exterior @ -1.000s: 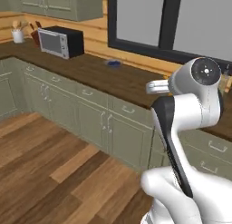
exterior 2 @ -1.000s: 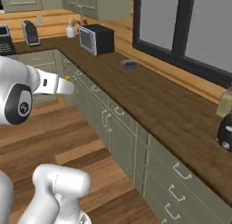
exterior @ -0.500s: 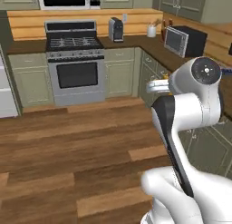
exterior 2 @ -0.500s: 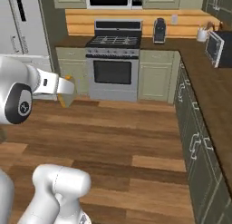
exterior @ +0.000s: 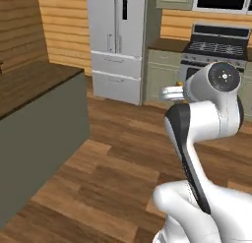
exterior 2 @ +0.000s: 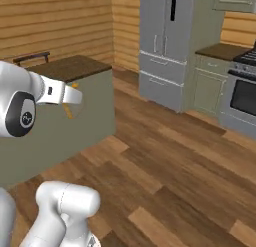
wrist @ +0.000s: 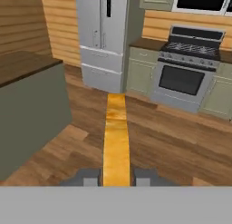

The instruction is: Start the toaster. Once the lever pops up, take the bread to the plate on the dining counter.

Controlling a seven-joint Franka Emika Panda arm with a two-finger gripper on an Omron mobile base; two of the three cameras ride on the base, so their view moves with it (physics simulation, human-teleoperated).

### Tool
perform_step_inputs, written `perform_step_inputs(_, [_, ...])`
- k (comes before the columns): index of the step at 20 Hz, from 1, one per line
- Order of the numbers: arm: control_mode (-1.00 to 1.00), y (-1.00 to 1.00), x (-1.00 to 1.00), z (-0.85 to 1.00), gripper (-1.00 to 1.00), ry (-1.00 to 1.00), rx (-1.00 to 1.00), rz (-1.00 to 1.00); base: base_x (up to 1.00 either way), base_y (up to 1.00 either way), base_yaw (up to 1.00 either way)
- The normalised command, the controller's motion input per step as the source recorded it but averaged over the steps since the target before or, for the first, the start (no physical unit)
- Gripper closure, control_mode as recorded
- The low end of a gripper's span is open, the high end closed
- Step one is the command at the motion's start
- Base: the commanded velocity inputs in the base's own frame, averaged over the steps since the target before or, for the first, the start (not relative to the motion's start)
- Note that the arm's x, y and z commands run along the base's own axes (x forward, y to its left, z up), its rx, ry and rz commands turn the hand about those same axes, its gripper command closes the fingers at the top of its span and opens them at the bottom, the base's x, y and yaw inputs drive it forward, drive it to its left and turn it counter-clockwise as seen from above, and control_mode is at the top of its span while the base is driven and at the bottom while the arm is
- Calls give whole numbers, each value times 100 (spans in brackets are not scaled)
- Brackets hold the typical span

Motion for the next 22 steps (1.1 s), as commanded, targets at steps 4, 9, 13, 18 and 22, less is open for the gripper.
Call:
perform_step_inputs(4, [100,0,0,0,100,0,0,0,7,16,98])
perform_step_inputs(9, [100,0,0,0,100,0,0,0,65,41,78])
perform_step_inputs(13, [100,0,0,0,100,0,0,0,100,11,64])
perform_step_inputs(18, [100,0,0,0,100,0,0,0,100,-17,40])
perform_step_inputs(22, [100,0,0,0,100,0,0,0,100,-37,19])
